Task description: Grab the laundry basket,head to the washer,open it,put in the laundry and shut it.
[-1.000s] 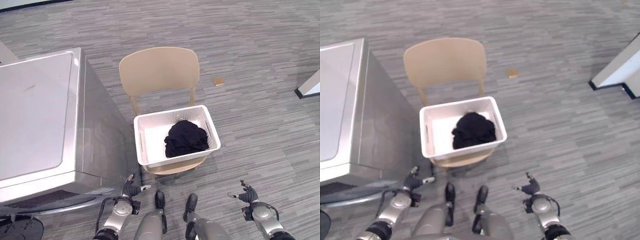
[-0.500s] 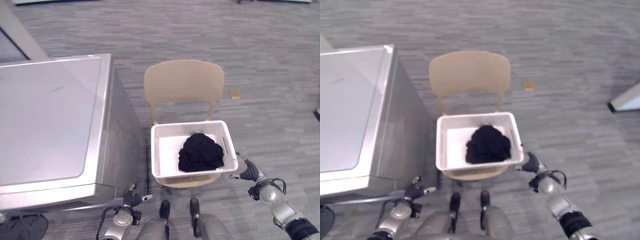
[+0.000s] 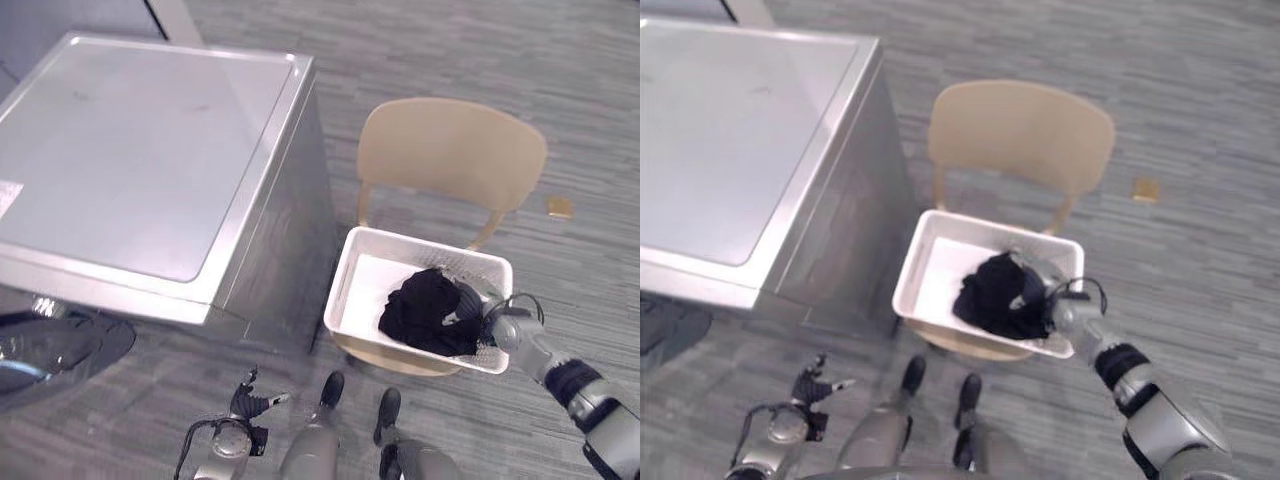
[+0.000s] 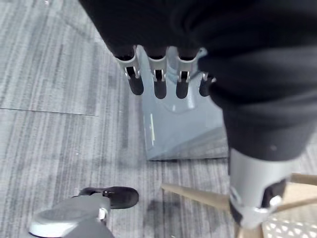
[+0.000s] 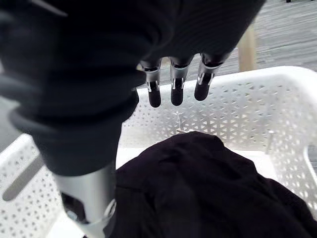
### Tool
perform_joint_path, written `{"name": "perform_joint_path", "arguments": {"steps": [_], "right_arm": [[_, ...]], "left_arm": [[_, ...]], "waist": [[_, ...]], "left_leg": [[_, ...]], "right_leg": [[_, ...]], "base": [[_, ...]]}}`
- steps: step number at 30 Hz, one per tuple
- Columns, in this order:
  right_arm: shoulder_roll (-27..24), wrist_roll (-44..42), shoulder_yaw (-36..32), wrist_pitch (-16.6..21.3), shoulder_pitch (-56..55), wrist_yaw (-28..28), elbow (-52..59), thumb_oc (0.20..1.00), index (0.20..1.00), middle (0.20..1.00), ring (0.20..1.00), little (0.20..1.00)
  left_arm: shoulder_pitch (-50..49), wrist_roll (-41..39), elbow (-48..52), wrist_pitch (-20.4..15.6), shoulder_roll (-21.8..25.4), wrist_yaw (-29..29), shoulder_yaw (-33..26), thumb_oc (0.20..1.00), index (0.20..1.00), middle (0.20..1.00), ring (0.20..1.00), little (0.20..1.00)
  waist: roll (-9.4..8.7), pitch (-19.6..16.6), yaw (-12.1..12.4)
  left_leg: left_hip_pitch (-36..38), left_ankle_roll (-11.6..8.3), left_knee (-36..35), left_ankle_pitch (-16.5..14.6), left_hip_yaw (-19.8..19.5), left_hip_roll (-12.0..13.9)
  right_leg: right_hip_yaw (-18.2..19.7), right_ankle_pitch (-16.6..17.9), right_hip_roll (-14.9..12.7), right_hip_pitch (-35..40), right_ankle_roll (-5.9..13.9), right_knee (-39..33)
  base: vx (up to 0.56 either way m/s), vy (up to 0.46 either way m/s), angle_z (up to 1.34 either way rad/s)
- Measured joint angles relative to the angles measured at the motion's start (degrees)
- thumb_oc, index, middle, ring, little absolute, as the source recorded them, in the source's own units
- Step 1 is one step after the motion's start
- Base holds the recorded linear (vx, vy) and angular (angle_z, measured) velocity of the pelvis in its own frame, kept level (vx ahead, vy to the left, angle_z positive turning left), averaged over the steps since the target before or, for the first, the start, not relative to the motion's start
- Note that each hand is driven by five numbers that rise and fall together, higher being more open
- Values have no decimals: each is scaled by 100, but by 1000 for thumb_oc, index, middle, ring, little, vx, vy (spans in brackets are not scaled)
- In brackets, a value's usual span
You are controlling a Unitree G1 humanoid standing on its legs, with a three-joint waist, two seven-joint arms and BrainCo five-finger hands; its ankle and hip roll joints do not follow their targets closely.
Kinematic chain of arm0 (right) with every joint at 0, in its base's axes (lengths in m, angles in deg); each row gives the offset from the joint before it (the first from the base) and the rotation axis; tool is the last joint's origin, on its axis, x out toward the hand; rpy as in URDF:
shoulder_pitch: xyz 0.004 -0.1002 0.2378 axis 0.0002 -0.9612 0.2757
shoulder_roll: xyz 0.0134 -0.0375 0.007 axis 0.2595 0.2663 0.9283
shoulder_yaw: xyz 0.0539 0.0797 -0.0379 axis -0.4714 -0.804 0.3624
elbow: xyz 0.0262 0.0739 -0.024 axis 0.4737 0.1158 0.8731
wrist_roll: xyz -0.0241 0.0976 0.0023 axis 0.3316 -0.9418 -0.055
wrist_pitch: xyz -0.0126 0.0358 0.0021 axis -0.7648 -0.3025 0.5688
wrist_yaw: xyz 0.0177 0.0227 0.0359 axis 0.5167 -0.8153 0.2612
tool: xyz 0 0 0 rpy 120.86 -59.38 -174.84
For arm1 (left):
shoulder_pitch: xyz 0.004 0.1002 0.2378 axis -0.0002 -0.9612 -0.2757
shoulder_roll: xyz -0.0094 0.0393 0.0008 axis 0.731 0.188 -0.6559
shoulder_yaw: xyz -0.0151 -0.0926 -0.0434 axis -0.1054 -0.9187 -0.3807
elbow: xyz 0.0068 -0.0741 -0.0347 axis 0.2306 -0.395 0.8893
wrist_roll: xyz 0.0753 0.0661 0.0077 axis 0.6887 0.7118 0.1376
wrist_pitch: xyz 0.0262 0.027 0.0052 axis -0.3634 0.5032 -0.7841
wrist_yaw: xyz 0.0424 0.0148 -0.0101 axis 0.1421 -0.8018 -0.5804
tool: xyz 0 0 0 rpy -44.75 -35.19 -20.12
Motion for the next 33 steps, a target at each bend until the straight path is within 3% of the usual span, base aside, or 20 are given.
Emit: {"name": "perform_joint_path", "arguments": {"steps": [5, 11, 12, 13, 19, 23, 24, 27, 33], "right_arm": [[424, 36, 238, -216, 918, 267, -1555, 1000, 1000, 1000, 1000, 1000], [451, -18, 305, -411, 1463, 406, -2439, 1000, 1000, 1000, 1000, 1000], [446, -48, 302, -446, 1524, 414, -2494, 426, 426, 426, 426, 426], [447, -90, 299, -471, 1511, 415, -2490, 200, 200, 200, 200, 200], [366, -682, -79, -484, 1140, 371, -1442, 200, 200, 200, 200, 200], [348, -1010, -499, -415, 747, 348, -579, 200, 200, 200, 200, 200], [336, -1291, -1109, -415, 368, 348, 15, 200, 200, 200, 200, 200], [380, -1779, -1744, -344, -236, 350, 926, 200, 200, 200, 200, 200], [580, -2610, -2611, -190, -1391, 113, 2444, 200, 200, 200, 200, 200]], "left_arm": [[331, -47, -71, -192, 128, -84, 75, 1000, 1000, 1000, 1000, 1000], [787, -471, -91, -217, 239, -188, 225, 1000, 1000, 1000, 1000, 1000], [891, -472, -89, -217, 274, -191, 254, 1000, 1000, 1000, 1000, 1000], [957, -473, -80, -217, 283, -191, 254, 1000, 1000, 1000, 1000, 1000], [1059, -471, 84, -232, 290, -191, 257, 1000, 1000, 1000, 1000, 1000], [907, -469, 239, -208, 296, -178, 224, 1000, 1000, 1000, 1000, 1000], [791, -469, 438, -174, 295, -161, 95, 1000, 1000, 1000, 1000, 1000], [418, -468, 695, -127, 298, -117, -177, 1000, 1000, 1000, 1000, 1000], [-238, -464, 792, 76, 286, 32, -621, 1000, 1000, 1000, 1000, 1000]], "waist": [[26, 445, 286], [144, 786, 498], [147, 864, 532], [141, 875, 534], [128, 873, 508], [101, 867, 360], [70, 873, 356], [-1, 845, 232], [-230, 530, -134]], "left_leg": [[-418, -34, 13, 118, -86, -60], [-857, -10, -7, 253, -176, -152], [-880, -4, -9, 273, -185, -176], [-871, -3, -17, 274, -207, -202], [-551, 17, -162, 314, -303, -236], [-202, 17, -275, 310, -281, -236], [-84, 26, -315, 302, -210, -227], [256, 95, -313, 232, -3, -234], [846, 255, -284, -16, 517, -235]], "right_leg": [[-128, -3, -83, -461, 1, 211], [-195, -5, -216, -967, -5, 449], [-201, -5, -239, -988, -5, 454], [-219, -5, -266, -972, -5, 452], [-305, 19, -279, -566, 26, 205], [-279, 36, -286, -228, 50, 97], [-219, 40, -286, -133, 58, 72], [-46, 65, -301, 162, 99, 11], [464, 96, -310, 628, 151, -123]], "base": [[-50, 24, 12], [-54, 17, 11], [-6, -18, 9], [-6, -18, 9], [7, 6, 10], [29, 48, -3], [54, 79, -19], [50, 87, -31], [46, 121, -47]]}}
